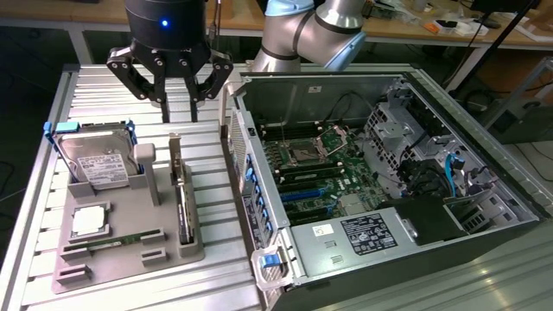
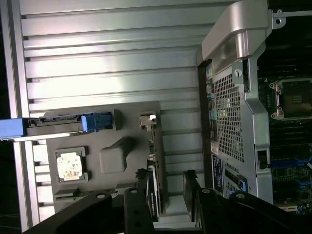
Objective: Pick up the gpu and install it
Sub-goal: 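Pick up the gpu and move the gpu toward the slot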
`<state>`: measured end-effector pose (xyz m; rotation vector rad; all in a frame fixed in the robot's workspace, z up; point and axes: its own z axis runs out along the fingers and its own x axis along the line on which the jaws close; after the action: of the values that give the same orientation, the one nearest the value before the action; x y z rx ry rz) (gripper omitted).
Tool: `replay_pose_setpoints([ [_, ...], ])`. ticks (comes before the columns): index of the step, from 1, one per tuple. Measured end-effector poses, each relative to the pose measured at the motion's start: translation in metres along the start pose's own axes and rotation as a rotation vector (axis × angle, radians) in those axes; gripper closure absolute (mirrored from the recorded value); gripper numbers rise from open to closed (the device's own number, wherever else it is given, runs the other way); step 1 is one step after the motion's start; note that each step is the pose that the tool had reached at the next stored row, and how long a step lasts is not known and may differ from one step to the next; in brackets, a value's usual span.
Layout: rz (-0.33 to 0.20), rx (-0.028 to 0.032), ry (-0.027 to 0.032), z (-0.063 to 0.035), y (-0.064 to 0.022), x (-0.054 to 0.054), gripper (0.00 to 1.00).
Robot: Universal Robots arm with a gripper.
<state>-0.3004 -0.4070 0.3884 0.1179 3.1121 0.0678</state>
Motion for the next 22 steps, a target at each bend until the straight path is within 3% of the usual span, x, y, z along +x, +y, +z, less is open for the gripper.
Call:
replay_pose_setpoints([
  [3, 0.000, 0.0000, 0.0000, 0.0000, 0.0000, 0.0000, 0.57],
  [6, 0.000, -0.0001, 0.0000, 0.0000, 0.0000, 0.0000, 0.44],
  [22, 0.000, 0.0000, -0.0001, 0.0019, -0.0013, 0.0000, 0.44],
])
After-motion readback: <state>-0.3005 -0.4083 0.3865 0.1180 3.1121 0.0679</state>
